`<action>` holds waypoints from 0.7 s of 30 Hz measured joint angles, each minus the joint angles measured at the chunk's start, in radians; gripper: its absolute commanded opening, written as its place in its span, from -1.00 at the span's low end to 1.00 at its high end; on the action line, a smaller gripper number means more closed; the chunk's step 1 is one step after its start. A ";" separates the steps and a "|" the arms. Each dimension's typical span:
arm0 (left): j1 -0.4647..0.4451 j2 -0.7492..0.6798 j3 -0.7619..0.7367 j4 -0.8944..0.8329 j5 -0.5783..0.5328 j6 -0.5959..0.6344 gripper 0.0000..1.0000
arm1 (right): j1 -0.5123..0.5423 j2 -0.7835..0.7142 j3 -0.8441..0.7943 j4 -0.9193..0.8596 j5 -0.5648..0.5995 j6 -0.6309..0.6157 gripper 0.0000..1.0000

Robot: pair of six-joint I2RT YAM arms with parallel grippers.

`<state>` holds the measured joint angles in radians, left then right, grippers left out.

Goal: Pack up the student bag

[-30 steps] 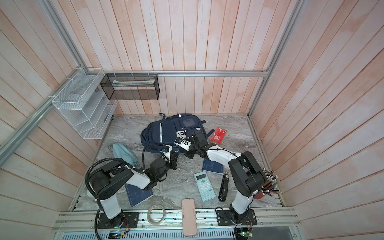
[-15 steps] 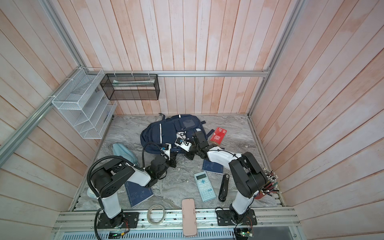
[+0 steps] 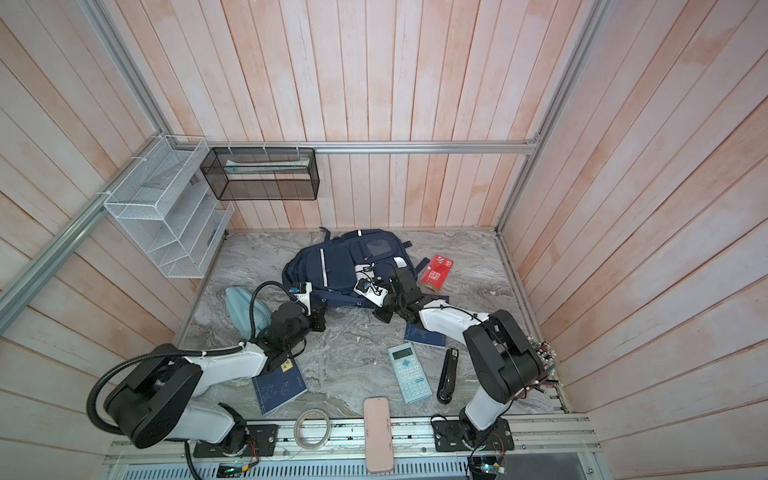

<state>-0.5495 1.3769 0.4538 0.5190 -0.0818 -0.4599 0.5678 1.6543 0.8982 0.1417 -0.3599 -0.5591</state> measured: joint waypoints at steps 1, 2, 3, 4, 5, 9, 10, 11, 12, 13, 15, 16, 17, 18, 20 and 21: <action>0.015 -0.047 -0.010 -0.036 0.012 -0.002 -1.00 | 0.000 0.000 -0.003 0.005 0.001 -0.010 -1.00; 0.026 -0.092 -0.015 -0.076 0.024 -0.003 -1.00 | -0.003 0.000 -0.004 0.013 -0.001 -0.018 -1.00; 0.031 -0.129 -0.019 -0.107 0.034 -0.003 -1.00 | -0.008 -0.001 -0.004 0.023 -0.007 -0.022 -1.00; 0.035 -0.168 -0.022 -0.137 0.040 -0.005 -1.00 | -0.013 -0.004 -0.007 0.035 -0.012 -0.027 -1.00; 0.039 -0.201 -0.025 -0.163 0.048 -0.005 -1.00 | -0.022 -0.008 -0.016 0.050 -0.016 -0.035 -1.00; 0.046 -0.271 -0.038 -0.241 0.071 -0.017 -1.00 | -0.055 -0.011 -0.045 0.102 0.015 -0.060 -0.99; 0.047 -0.280 -0.047 -0.253 0.080 -0.022 -1.00 | -0.061 -0.006 -0.045 0.110 0.027 -0.063 -0.57; 0.047 -0.282 -0.056 -0.260 0.091 -0.028 -1.00 | -0.067 -0.003 -0.044 0.113 0.036 -0.063 -0.20; 0.047 -0.281 -0.062 -0.266 0.100 -0.034 -1.00 | -0.068 -0.003 -0.044 0.113 0.046 -0.062 0.03; 0.042 -0.278 -0.067 -0.274 0.105 -0.041 -1.00 | -0.067 -0.003 -0.044 0.113 0.061 -0.061 0.15; 0.024 -0.267 -0.069 -0.285 0.100 -0.052 -1.00 | -0.047 -0.013 -0.051 0.126 0.095 -0.070 0.24; 0.010 -0.259 -0.069 -0.285 0.099 -0.060 -1.00 | -0.022 -0.027 -0.063 0.135 0.109 -0.076 0.27; -0.002 -0.251 -0.069 -0.283 0.100 -0.067 -1.00 | 0.008 -0.045 -0.079 0.145 0.119 -0.081 0.27; -0.014 -0.244 -0.069 -0.282 0.103 -0.074 -1.00 | 0.045 -0.066 -0.098 0.161 0.117 -0.084 0.27; -0.040 -0.229 -0.068 -0.280 0.109 -0.088 -1.00 | 0.119 -0.090 -0.116 0.191 0.110 -0.080 0.27; -0.053 -0.223 -0.066 -0.281 0.109 -0.095 -1.00 | 0.151 -0.091 -0.114 0.211 0.105 -0.080 0.27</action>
<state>-0.6025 1.1538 0.3874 0.2379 0.0277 -0.5545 0.7193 1.5635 0.7837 0.3527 -0.2554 -0.6388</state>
